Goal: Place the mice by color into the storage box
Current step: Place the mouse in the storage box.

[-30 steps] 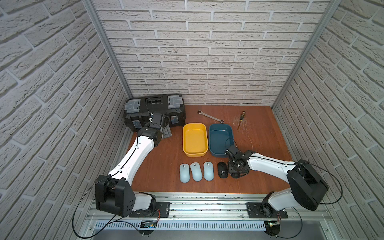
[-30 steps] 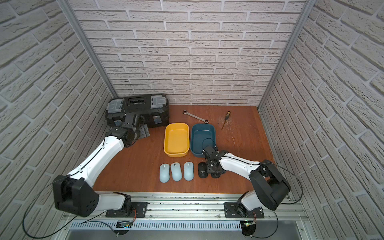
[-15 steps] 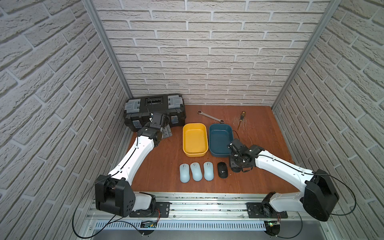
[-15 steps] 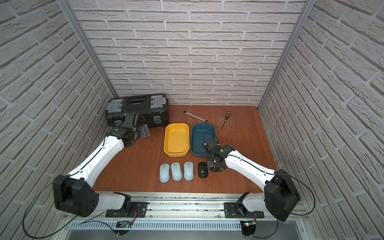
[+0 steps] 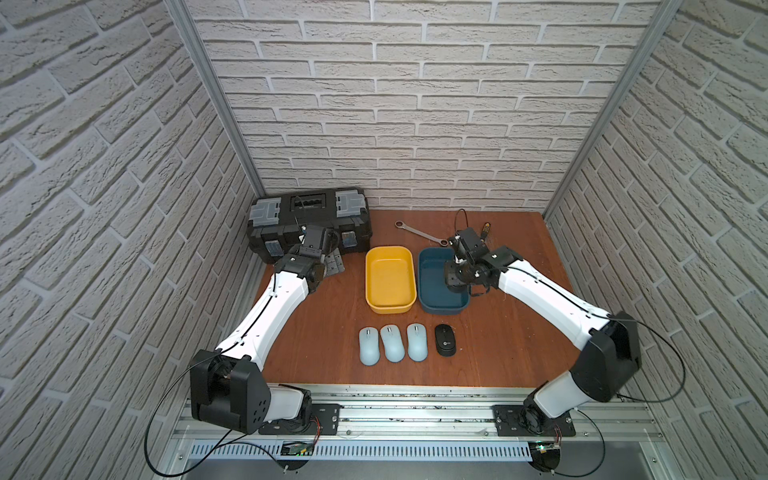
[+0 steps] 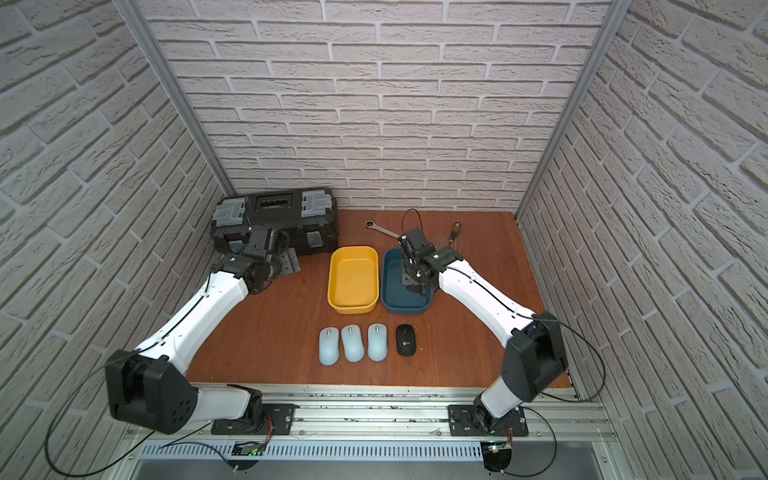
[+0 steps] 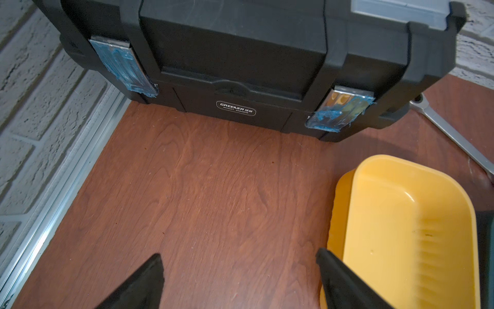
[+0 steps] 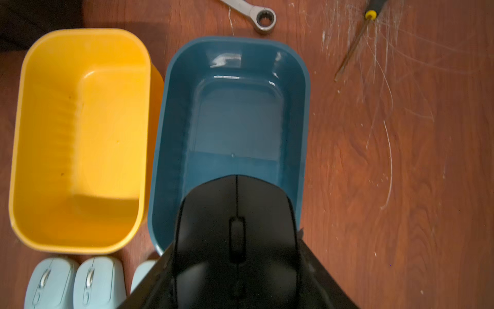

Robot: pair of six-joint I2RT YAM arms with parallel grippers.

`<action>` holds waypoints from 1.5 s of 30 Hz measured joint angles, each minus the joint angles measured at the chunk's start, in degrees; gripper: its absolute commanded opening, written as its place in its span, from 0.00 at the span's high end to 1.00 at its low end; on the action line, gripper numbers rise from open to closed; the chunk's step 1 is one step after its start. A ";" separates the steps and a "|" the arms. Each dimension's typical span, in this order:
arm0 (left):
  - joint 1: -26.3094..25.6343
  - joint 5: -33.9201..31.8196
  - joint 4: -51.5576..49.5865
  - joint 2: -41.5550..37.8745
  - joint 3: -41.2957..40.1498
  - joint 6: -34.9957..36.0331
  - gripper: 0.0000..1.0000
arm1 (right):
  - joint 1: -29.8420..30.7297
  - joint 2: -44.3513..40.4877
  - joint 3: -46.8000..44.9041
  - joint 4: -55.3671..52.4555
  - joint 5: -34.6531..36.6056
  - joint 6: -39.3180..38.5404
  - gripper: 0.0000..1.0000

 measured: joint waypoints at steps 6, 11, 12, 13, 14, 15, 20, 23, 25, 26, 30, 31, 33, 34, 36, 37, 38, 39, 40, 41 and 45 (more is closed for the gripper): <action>-0.02 0.46 0.76 0.00 0.02 -1.36 0.09 | -3.32 17.75 14.10 2.12 -4.37 -2.71 0.61; -0.13 0.74 1.25 0.11 0.04 -2.27 0.09 | -4.44 25.92 18.45 2.34 -6.05 -3.78 0.61; -0.13 0.74 1.27 0.22 0.04 -2.27 0.08 | -4.61 26.62 18.60 2.23 -6.05 -3.87 0.61; -0.13 0.76 1.27 0.31 0.04 -2.27 0.09 | -4.72 27.04 18.69 2.08 -6.23 -3.98 0.61; -0.13 0.74 1.29 0.50 0.04 -2.27 0.08 | -4.79 27.32 18.71 1.88 -6.32 -4.15 0.61; -0.13 0.74 1.27 0.74 0.04 -2.27 0.08 | -4.85 27.36 18.73 1.75 -6.47 -4.24 0.61; -0.13 0.76 1.27 1.79 0.07 -2.27 0.09 | -4.98 27.80 19.67 1.84 -6.84 -4.63 0.60; -0.13 0.76 1.27 1.95 0.07 -2.25 0.09 | -5.16 29.40 20.92 2.14 -6.82 -4.66 0.60; -0.13 0.76 1.29 1.95 0.11 -2.25 0.09 | -5.29 31.10 21.66 2.34 -6.84 -4.68 0.60; -0.13 0.76 1.31 1.95 0.11 -2.25 0.09 | -5.31 32.11 22.10 2.34 -6.84 -4.70 0.60; -0.13 0.72 1.29 1.95 0.11 -2.23 0.08 | -5.64 35.32 22.97 2.16 -6.73 -4.79 0.59; -0.13 0.70 1.29 1.95 0.11 -2.25 0.08 | -5.73 35.56 23.12 2.08 -6.69 -4.81 0.59; -0.13 0.68 1.31 1.95 0.11 -2.25 0.09 | -5.84 35.60 24.00 1.92 -6.62 -4.87 0.59; -0.13 0.68 1.31 1.95 0.11 -2.25 0.09 | -5.88 35.60 24.28 1.99 -6.62 -4.90 0.58; -0.13 0.72 1.31 1.97 0.11 -2.29 0.09 | -5.97 35.60 24.59 1.97 -6.56 -5.03 0.52; -0.15 0.72 1.31 1.99 0.11 -2.36 0.09 | -6.01 35.60 24.61 1.97 -6.51 -5.05 0.49; -0.24 0.72 1.31 2.05 0.11 -2.43 0.09 | -6.05 35.67 24.61 1.92 -6.45 -5.07 0.46; -0.37 0.74 1.29 2.10 0.11 -2.51 0.09 | -6.08 35.74 24.63 1.92 -6.40 -5.11 0.44; -0.48 0.74 1.29 2.10 0.13 -2.62 0.09 | -6.10 35.80 24.68 1.81 -6.43 -5.22 0.42; -0.59 0.76 1.31 2.10 0.11 -2.67 0.09 | -6.10 35.80 24.72 1.70 -6.43 -5.33 0.41; -0.68 0.92 1.33 2.10 0.11 -2.64 0.08 | -6.12 35.74 25.20 1.27 -6.40 -6.12 0.40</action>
